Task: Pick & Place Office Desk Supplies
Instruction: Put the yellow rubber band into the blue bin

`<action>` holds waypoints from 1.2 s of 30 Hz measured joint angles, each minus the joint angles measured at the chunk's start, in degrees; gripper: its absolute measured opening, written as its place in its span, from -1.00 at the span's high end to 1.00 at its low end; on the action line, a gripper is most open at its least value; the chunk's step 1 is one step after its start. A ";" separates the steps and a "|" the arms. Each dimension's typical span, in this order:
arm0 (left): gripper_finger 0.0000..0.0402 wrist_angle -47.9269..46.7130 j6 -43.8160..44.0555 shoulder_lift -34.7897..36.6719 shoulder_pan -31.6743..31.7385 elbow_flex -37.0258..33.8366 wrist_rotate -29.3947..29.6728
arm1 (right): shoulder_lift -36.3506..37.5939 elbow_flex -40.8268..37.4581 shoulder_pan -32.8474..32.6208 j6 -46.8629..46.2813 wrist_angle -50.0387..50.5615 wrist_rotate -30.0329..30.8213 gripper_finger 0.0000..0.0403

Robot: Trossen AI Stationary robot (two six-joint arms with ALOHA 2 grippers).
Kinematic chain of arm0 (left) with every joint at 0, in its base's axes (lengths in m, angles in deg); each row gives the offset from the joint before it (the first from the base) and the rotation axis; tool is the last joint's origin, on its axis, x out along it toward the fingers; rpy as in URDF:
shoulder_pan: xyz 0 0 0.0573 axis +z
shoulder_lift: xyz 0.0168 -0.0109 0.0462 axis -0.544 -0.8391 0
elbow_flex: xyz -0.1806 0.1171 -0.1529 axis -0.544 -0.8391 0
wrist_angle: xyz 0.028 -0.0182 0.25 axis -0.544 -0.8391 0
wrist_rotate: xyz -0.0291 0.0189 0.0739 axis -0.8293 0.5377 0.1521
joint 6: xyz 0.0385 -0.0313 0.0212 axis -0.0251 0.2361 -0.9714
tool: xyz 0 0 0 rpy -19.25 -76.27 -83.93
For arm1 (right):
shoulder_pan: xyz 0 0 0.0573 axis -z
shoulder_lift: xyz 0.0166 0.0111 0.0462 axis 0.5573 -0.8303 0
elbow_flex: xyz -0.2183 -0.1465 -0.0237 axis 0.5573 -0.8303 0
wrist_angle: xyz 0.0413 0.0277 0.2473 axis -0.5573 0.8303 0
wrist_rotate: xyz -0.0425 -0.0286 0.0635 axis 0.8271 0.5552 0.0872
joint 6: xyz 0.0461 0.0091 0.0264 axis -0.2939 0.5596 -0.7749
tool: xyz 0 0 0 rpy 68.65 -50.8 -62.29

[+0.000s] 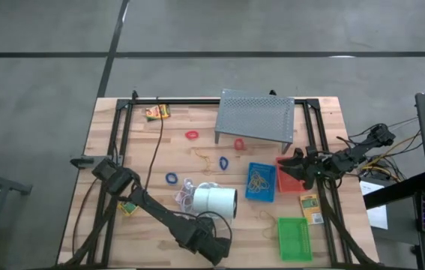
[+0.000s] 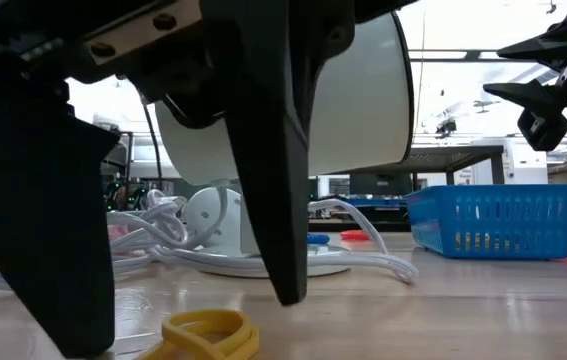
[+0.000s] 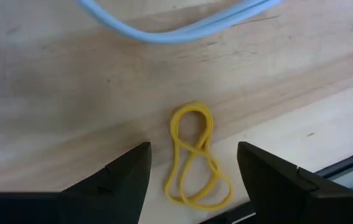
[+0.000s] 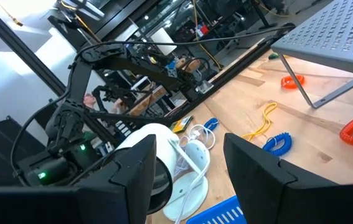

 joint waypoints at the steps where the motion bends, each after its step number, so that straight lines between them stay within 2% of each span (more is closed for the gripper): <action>1: -0.21 0.02 0.02 0.00 0.00 0.00 -0.09 | 0.00 0.00 0.00 0.02 0.00 0.00 0.08; 5: -0.16 -0.49 1.83 -0.11 0.00 0.00 -1.52 | 0.00 0.00 0.00 0.02 0.00 0.00 0.08; 14: 0.18 -1.70 2.62 -0.22 0.00 -0.09 -2.69 | 0.00 0.00 -0.01 0.01 0.00 0.00 0.08; 24: 0.39 -1.24 2.83 -0.28 0.00 -0.11 -2.67 | 0.00 0.00 0.00 0.01 0.00 -0.01 0.08; 36: 0.42 0.72 2.55 -0.31 0.00 -0.09 -0.75 | 0.00 0.00 0.00 0.02 0.00 -0.02 0.08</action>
